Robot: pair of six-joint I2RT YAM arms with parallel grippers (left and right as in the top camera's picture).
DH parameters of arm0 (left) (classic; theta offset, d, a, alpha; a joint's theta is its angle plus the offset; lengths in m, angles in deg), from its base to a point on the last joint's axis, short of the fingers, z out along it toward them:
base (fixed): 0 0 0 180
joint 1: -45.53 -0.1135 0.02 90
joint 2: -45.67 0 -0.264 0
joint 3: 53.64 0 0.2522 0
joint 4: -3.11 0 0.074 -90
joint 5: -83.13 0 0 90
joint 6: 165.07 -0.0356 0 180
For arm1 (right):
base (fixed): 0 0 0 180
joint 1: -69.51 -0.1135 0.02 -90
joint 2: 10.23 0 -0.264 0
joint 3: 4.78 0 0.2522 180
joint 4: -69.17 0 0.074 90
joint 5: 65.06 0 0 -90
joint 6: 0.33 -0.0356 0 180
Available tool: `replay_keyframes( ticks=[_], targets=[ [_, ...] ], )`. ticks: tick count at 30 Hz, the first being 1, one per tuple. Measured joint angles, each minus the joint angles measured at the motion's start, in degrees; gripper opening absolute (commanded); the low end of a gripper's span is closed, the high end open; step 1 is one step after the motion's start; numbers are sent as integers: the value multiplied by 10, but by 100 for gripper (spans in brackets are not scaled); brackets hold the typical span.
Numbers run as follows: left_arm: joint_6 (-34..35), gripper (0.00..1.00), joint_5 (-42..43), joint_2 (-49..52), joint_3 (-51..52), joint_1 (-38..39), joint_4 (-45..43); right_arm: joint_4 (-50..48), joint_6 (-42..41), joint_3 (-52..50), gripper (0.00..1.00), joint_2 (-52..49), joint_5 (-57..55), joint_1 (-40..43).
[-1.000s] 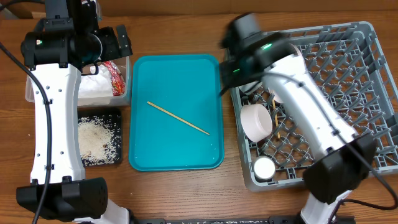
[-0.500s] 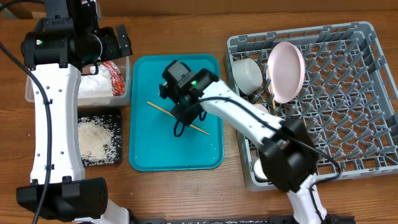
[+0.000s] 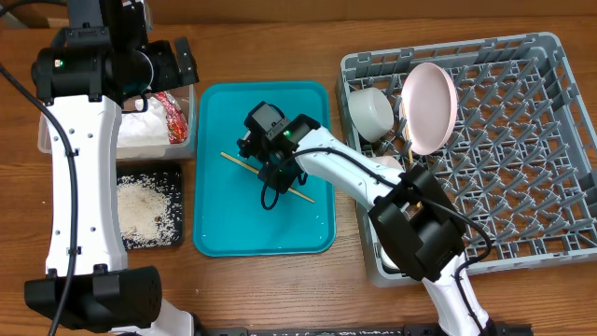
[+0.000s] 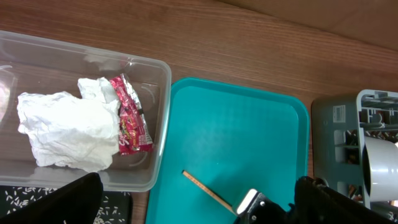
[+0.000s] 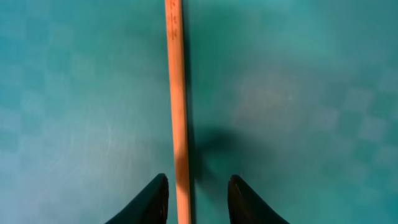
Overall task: Sort waste into correct bins and load items into the dishwasher
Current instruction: 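Grasp the remaining chopstick on the teal tray with right gripper, then place the second chopstick upright in the rack beside the plate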
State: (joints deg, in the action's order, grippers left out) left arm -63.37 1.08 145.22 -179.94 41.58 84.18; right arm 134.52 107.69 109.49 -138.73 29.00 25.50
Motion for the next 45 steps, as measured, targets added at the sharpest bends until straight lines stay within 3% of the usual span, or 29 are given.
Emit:
replay_keyframes(
  ticks=[10,16,25,33,39,42,45],
  targets=[
    [0,100,0,0,0,0,0,-87,3,-43,4,0,15,0],
    [0,100,0,0,0,0,0,-78,-22,-42,4,1,12,1],
    [0,100,0,0,0,0,0,68,-103,32,4,40,8,45],
    [0,100,0,0,0,0,0,148,-163,103,4,210,-41,169],
    [0,100,0,0,0,0,0,189,-185,83,4,216,-62,279],
    [0,100,0,0,0,0,0,191,-189,40,33,204,-66,323],
    [0,100,0,0,0,0,0,195,-191,13,41,200,-71,341]
  ],
)
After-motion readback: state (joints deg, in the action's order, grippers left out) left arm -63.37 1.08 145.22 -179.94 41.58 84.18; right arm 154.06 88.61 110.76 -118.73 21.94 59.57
